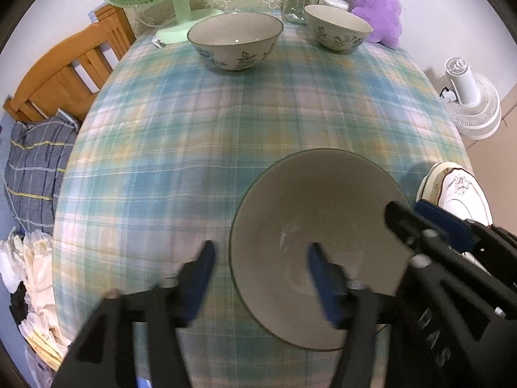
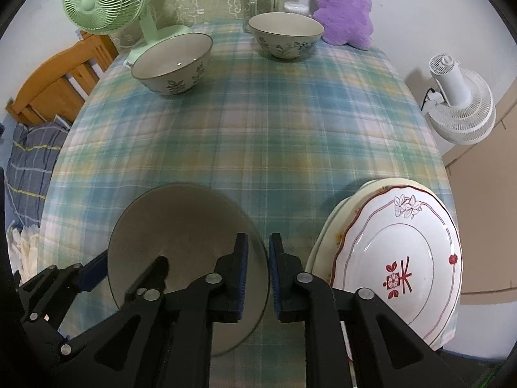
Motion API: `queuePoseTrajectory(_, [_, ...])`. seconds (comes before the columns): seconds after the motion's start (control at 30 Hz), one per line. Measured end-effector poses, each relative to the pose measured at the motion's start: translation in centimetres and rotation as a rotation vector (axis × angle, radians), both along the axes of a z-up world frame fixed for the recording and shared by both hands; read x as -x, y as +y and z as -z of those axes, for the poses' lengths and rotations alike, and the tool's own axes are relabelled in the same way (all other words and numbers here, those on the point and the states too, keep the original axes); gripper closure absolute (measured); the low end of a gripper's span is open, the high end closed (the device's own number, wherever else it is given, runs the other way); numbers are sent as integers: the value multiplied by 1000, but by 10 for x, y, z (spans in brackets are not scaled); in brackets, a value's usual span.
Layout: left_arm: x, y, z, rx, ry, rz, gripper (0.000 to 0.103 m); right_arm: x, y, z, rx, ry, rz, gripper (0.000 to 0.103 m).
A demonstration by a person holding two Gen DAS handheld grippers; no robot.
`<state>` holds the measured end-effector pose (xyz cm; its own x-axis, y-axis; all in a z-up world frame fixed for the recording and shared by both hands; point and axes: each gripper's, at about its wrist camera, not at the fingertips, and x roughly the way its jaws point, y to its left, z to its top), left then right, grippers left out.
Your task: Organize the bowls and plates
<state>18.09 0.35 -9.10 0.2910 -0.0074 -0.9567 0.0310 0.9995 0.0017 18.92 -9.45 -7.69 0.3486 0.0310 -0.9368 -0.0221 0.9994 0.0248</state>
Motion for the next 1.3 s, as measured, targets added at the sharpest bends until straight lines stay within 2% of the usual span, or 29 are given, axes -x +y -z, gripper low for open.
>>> queuePoseTrajectory(0.03, [1, 0, -2, 8, -10, -3, 33, 1, -1, 0, -6, -2, -5, 57])
queuePoseTrajectory(0.1, [3, -3, -5, 17, -21, -6, 20, 3, -4, -3, -20, -19, -11, 30])
queuePoseTrajectory(0.13, [4, -4, -7, 14, -29, -10, 17, 4, -6, -6, -22, -36, -11, 28])
queuePoseTrajectory(0.47, [2, 0, -35, 23, -108, -29, 10, 2, -4, -28, -61, -77, -67, 27])
queuePoseTrajectory(0.73, [-23, 18, -62, 37, -190, 15, 10, -10, 9, -57, -39, -142, -5, 27])
queuePoseTrajectory(1.03, [-67, 29, -86, 44, -270, 18, 11, -53, 24, -86, 4, -222, 26, 27])
queuePoseTrajectory(1.3, [-115, 29, -93, -2, -322, -55, 11, -108, 29, -98, -14, -277, -56, 27])
